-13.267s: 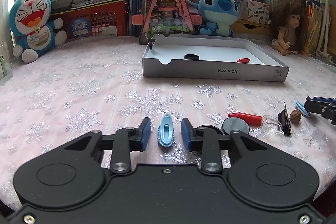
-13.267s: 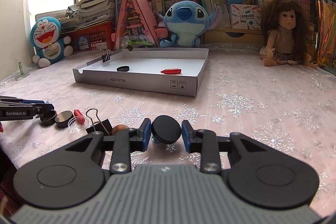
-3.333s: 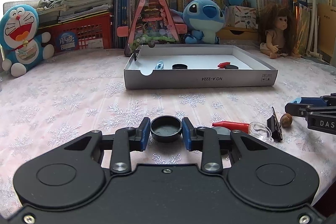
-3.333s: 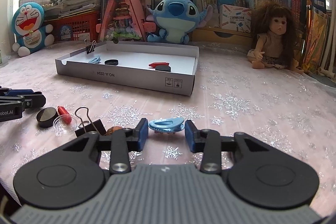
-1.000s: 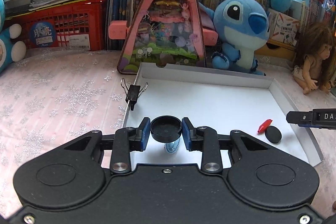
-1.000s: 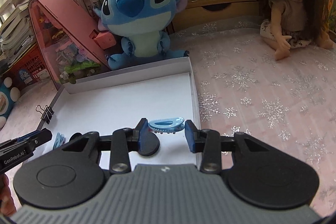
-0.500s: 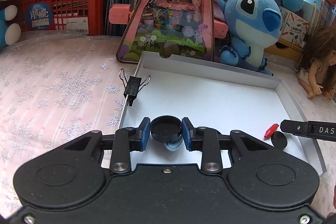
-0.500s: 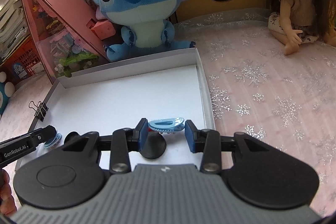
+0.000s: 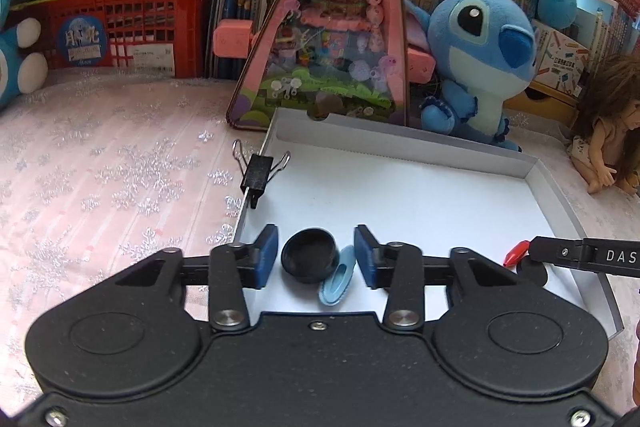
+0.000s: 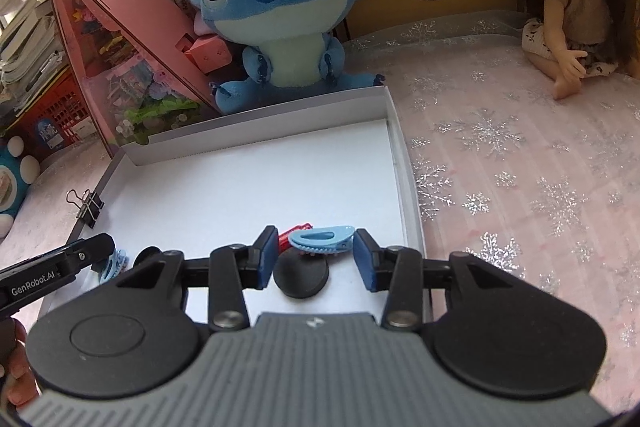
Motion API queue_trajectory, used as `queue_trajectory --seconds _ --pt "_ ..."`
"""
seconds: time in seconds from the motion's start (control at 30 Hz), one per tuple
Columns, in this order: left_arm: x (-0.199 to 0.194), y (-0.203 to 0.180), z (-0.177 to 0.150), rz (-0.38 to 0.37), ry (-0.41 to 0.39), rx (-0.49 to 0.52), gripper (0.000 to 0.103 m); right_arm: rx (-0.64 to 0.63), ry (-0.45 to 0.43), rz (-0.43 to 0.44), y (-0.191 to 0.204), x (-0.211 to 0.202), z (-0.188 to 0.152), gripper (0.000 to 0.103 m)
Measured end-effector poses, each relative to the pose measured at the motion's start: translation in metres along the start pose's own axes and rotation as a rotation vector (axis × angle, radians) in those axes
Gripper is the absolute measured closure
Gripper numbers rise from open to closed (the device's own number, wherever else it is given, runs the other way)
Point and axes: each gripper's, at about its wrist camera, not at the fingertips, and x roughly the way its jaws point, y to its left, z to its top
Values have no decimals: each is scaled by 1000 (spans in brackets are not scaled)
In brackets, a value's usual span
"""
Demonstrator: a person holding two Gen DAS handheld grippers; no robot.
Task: Organize rigid objects
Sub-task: 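Open both grippers to drop the black lid and blue clip into the tray, then move both grippers back toward the remaining objects on the tablecloth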
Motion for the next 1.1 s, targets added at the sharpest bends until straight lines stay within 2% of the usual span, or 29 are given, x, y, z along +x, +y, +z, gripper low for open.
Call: queue_trajectory --seconds 0.33,0.47,0.83,1.1 --pt "-35 -14 -8 -55 -64 40 40 -60 -53 26 0 -29 -11 33" --pt "-53 -19 -16 -80 -81 67 35 -103 -81 42 3 -44 -21 30" --pt "-101 -20 -57 -102 -112 71 32 -220 -194 101 9 -91 -63 24" --pt "-127 -25 -91 -105 -140 135 32 -276 -232 124 9 -112 -92 21"
